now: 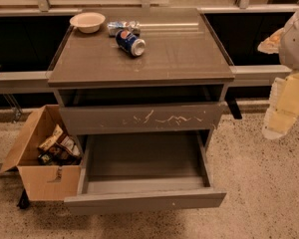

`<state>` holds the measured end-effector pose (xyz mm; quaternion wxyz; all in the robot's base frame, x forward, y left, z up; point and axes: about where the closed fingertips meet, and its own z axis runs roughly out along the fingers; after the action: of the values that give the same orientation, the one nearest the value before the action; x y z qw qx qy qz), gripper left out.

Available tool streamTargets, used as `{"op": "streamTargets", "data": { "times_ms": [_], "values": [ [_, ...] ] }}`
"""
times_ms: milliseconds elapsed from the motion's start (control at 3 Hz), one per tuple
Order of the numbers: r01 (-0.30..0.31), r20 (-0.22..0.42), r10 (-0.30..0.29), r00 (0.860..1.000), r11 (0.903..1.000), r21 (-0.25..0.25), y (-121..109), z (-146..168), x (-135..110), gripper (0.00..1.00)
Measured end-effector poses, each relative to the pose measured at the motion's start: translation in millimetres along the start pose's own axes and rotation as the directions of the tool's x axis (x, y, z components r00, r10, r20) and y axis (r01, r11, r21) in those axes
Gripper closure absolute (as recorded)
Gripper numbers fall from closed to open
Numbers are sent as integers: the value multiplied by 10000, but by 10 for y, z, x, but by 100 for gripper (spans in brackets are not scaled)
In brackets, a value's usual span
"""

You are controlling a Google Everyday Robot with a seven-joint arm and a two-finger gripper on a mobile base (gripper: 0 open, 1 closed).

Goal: Close middle drawer

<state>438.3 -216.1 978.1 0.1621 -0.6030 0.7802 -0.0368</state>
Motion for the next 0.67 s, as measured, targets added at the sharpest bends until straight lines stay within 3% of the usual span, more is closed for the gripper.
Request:
{"op": "streamTargets", "data": {
  "times_ms": [333, 667],
  "values": [
    [123, 84, -123, 9999, 9999, -69, 21, 48, -10, 0],
    [909, 619, -878, 9942, 9946, -499, 161, 346, -64, 0]
  ]
}}
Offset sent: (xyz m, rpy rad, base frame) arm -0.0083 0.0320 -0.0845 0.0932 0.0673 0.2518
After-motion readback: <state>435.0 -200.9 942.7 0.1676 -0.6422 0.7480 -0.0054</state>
